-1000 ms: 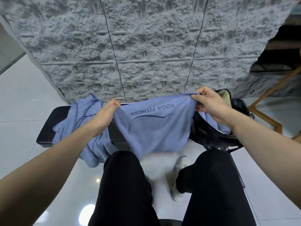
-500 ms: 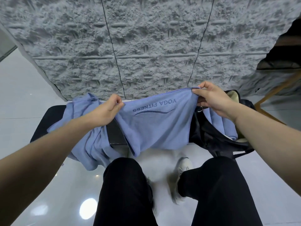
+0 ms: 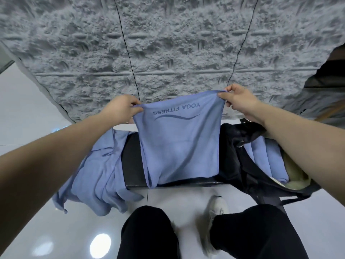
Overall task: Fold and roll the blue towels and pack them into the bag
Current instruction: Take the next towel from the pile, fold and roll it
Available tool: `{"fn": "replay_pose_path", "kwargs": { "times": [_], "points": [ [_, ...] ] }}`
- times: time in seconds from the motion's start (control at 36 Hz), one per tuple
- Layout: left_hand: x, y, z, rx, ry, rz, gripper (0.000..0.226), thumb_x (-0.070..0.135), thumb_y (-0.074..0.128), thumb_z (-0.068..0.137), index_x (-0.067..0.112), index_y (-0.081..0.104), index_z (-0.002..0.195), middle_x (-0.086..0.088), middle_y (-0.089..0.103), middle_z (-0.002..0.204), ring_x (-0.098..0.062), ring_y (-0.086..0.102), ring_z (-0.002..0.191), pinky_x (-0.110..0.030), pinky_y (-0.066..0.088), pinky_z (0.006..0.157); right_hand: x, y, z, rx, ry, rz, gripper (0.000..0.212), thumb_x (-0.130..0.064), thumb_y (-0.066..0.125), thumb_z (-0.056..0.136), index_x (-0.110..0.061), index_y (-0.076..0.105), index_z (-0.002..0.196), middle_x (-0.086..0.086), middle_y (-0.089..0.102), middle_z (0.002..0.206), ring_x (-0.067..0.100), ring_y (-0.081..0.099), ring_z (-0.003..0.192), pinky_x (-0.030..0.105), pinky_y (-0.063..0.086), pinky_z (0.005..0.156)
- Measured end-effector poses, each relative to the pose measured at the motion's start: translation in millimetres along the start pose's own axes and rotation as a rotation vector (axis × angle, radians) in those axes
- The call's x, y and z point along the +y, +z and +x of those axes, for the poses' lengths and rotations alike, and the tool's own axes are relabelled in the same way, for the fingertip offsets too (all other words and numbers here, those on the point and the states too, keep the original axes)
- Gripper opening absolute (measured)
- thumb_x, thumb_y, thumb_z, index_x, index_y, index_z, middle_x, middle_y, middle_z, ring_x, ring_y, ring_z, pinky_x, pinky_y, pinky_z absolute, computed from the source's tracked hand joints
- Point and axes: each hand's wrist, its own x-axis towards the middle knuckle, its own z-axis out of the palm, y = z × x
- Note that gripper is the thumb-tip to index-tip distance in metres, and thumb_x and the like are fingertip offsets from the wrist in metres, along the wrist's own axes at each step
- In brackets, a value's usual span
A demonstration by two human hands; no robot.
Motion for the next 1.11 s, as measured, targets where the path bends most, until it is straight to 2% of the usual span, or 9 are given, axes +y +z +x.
{"fn": "replay_pose_path", "kwargs": {
  "times": [0.08, 0.14, 0.39, 0.56, 0.64, 0.72, 0.83, 0.97, 1.11],
  "points": [
    [3.1, -7.6, 10.0, 0.139, -0.023, -0.172, 0.015, 0.020, 0.059, 0.097, 0.009, 0.069, 0.098, -0.014, 0.070, 0.093, -0.019, 0.069, 0.077, -0.037, 0.057, 0.075, -8.7, -5.8, 11.7, 0.008, 0.011, 0.089, 0.021, -0.020, 0.063, 0.095, -0.023, 0.046, 0.082, 0.001, 0.051, 0.070, 0.007, 0.051, 0.048, 0.021, 0.036, 0.045],
    [6.0, -12.8, 11.9, 0.215, -0.011, -0.191, 0.013, 0.020, 0.058, 0.097, 0.010, 0.068, 0.097, -0.010, 0.068, 0.085, 0.000, 0.062, 0.061, -0.018, 0.050, 0.056, -13.4, -9.3, 15.1, 0.003, 0.005, 0.180, 0.021, -0.017, 0.062, 0.095, -0.022, 0.044, 0.085, 0.002, 0.052, 0.072, 0.008, 0.057, 0.049, 0.022, 0.044, 0.046],
    [7.1, -11.1, -18.3, 0.406, 0.219, -0.111, 0.011, 0.017, 0.057, 0.096, 0.013, 0.065, 0.103, 0.001, 0.062, 0.087, -0.017, 0.056, 0.074, -0.023, 0.038, 0.061, -3.4, -14.5, 4.9, -0.014, -0.108, 0.240, 0.017, -0.009, 0.058, 0.097, -0.019, 0.065, 0.108, 0.000, 0.069, 0.088, 0.005, 0.068, 0.072, 0.019, 0.057, 0.079],
    [-14.1, 28.8, -59.0, 0.246, 0.212, -0.042, 0.013, 0.008, 0.063, 0.089, 0.008, 0.069, 0.101, -0.005, 0.068, 0.099, -0.021, 0.060, 0.094, -0.034, 0.047, 0.081, 35.6, -3.3, -33.8, -0.103, -0.114, 0.033, 0.018, -0.007, 0.065, 0.092, -0.024, 0.072, 0.088, -0.011, 0.073, 0.075, 0.005, 0.061, 0.074, 0.022, 0.048, 0.081],
    [-23.7, 59.4, -82.8, 0.162, 0.202, -0.008, 0.006, 0.006, 0.064, 0.086, 0.004, 0.067, 0.091, -0.009, 0.067, 0.094, -0.026, 0.062, 0.088, -0.039, 0.051, 0.079, 58.5, 8.9, -56.9, -0.162, -0.086, -0.089, 0.022, -0.007, 0.063, 0.093, -0.026, 0.070, 0.086, -0.002, 0.073, 0.085, 0.007, 0.058, 0.072, 0.021, 0.044, 0.072],
    [-32.0, 91.4, -105.8, 0.037, 0.201, 0.008, 0.006, 0.005, 0.065, 0.082, 0.004, 0.066, 0.088, -0.010, 0.065, 0.092, -0.025, 0.061, 0.089, -0.039, 0.050, 0.079, 85.6, 23.0, -78.3, -0.229, -0.096, -0.191, 0.021, -0.001, 0.063, 0.092, -0.021, 0.068, 0.085, 0.007, 0.073, 0.093, -0.002, 0.062, 0.075, 0.021, 0.046, 0.081],
    [-43.2, 125.8, -128.3, -0.073, 0.163, 0.013, 0.004, 0.006, 0.064, 0.080, 0.006, 0.064, 0.084, -0.006, 0.062, 0.084, -0.022, 0.056, 0.085, -0.038, 0.049, 0.077, 121.0, 34.6, -100.8, -0.290, -0.028, -0.303, 0.030, -0.001, 0.062, 0.091, -0.030, 0.066, 0.081, -0.014, 0.068, 0.070, 0.008, 0.063, 0.073, 0.025, 0.047, 0.073],
    [-45.4, 143.7, -147.3, -0.172, 0.137, 0.028, 0.004, 0.009, 0.061, 0.084, 0.007, 0.061, 0.087, -0.005, 0.059, 0.088, -0.018, 0.052, 0.089, -0.031, 0.046, 0.077, 130.7, 36.5, -123.5, -0.324, 0.017, -0.355, 0.023, -0.010, 0.060, 0.094, -0.030, 0.067, 0.083, -0.009, 0.068, 0.067, 0.007, 0.066, 0.069, 0.016, 0.049, 0.064],
    [-40.7, 148.5, -162.0, -0.236, 0.074, 0.007, 0.011, 0.011, 0.061, 0.085, 0.017, 0.053, 0.080, -0.011, 0.065, 0.106, -0.025, 0.058, 0.100, -0.038, 0.049, 0.084, 136.9, 35.2, -138.2, -0.353, 0.021, -0.387, 0.018, -0.013, 0.062, 0.091, -0.029, 0.069, 0.087, 0.002, 0.073, 0.083, 0.027, 0.068, 0.085, 0.041, 0.053, 0.084]
  ]
}}
